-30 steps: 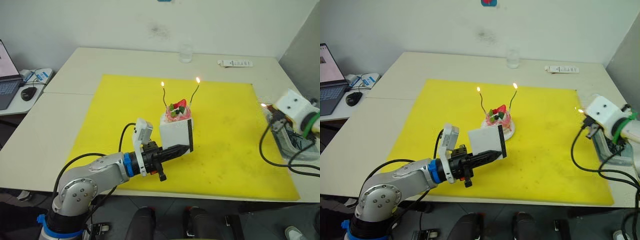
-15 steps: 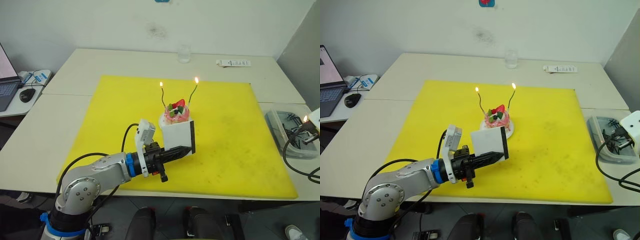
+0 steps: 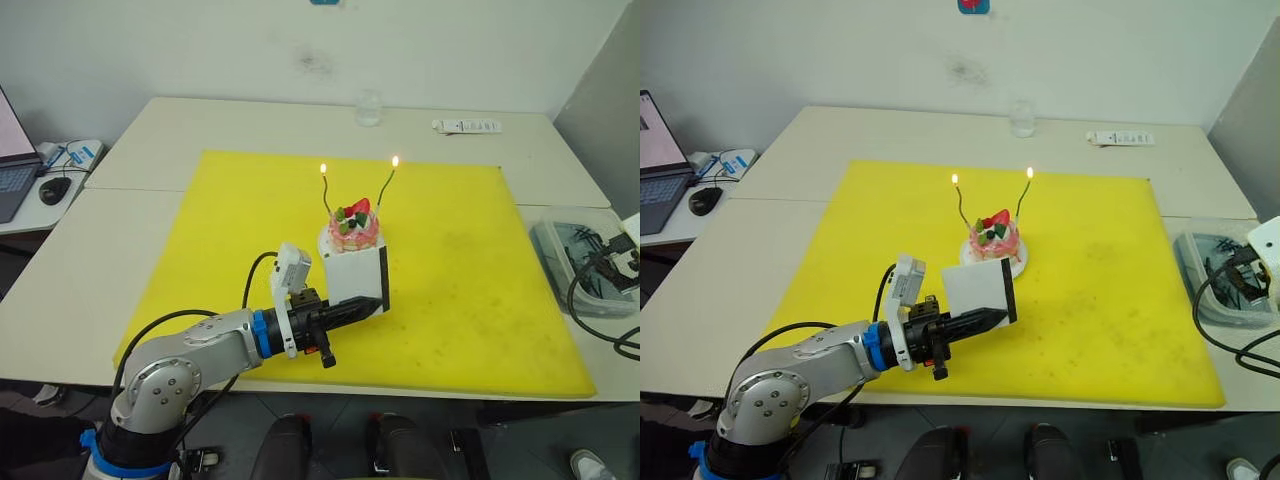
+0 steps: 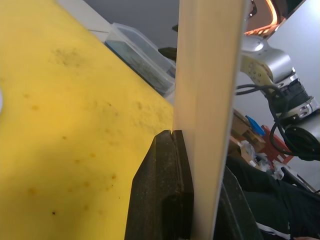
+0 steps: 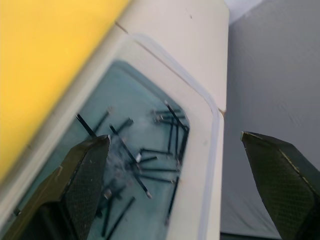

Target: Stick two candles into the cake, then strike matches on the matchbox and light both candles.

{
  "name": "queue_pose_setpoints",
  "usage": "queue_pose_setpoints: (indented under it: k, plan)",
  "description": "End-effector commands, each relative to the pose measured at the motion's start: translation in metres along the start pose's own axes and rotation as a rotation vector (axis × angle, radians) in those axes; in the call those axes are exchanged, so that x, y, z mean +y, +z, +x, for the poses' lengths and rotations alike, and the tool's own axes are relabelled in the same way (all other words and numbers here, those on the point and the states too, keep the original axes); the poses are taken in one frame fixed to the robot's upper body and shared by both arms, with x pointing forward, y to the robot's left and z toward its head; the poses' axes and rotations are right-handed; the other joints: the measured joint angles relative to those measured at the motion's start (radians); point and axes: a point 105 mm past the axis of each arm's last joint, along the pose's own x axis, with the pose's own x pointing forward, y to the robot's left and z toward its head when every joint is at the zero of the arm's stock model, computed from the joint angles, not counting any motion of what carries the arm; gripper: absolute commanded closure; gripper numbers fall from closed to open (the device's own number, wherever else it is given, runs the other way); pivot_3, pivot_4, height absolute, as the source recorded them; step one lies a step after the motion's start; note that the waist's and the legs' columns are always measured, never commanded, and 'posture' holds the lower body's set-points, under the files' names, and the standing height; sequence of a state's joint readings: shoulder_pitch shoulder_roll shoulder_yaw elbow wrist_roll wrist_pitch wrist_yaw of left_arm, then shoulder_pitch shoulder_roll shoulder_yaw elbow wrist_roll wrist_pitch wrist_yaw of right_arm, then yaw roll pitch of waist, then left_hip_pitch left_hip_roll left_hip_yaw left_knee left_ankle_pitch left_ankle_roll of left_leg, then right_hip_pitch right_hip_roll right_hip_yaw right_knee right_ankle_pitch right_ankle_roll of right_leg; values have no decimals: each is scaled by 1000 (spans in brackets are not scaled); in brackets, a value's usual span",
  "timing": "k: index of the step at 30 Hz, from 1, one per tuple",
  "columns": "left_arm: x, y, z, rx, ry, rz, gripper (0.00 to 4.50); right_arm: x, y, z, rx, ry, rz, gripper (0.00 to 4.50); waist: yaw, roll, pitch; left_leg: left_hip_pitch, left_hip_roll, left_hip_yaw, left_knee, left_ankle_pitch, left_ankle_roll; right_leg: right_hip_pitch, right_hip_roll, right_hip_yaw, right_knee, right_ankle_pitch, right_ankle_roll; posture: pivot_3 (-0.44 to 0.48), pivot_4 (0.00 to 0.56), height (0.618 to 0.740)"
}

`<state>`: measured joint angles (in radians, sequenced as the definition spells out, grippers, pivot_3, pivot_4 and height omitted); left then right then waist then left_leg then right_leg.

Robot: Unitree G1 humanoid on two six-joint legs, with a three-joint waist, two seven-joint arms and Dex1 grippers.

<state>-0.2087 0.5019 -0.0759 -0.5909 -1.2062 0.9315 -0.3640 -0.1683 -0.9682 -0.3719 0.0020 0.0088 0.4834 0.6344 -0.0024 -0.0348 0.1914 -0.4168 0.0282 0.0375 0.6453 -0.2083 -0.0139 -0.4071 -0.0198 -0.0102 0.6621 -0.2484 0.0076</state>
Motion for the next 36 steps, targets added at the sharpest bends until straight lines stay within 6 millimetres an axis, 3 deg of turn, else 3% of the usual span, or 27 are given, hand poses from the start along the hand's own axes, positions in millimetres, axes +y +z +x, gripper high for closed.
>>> queue_pose_setpoints:
  k: [1, 7, 14, 20, 27, 32, 36]
  plan:
    - [-4, -2, 2, 1, -25, -62, 4500, 21, 45, -7, -183, 160, -58, 28, 0, 0, 0, 0, 0, 0, 0, 0, 0, 0, 0, 0, 0, 0, 0, 0, 150, 740]
    - [0, -6, 3, 43, -51, -279, 4500, 103, 97, -35, -413, 663, -58, 28, 1, 0, 0, 0, 2, -2, 0, 0, 0, 0, 0, -1, 0, 0, 0, 0, 150, 740]
    - [17, -2, 18, 107, 11, -476, 4500, 162, 110, -64, -467, 999, -128, 28, 5, 0, 0, 0, 0, -3, 1, 0, 0, 1, -2, -2, 0, 0, 0, 0, 150, 740]
    - [23, -15, 18, 210, 51, -595, 4500, 185, 109, -73, -500, 1073, -177, 28, 5, 0, 0, 0, 1, -2, 1, 0, 0, 1, -3, -1, -1, 1, 1, 0, 150, 740]
    - [28, -40, 23, 314, 117, -641, 4500, 190, 121, -75, -548, 1053, -165, 28, 5, 0, 0, 0, 1, -3, 1, 0, 0, 1, -2, -1, 0, 0, 0, 0, 150, 740]
    - [32, -44, 28, 323, 159, -656, 4500, 191, 121, -76, -549, 1044, -163, 28, 6, 0, 0, 0, 0, -2, 1, 0, 0, 1, -3, -1, 0, 0, 0, 0, 150, 740]
    - [34, -44, 30, 309, 175, -663, 3383, 189, 121, -73, -537, 1021, -125, 0, 6, 0, 0, 0, 1, -3, 1, 0, 0, 1, -3, -1, 0, 0, 0, 0, 150, 740]
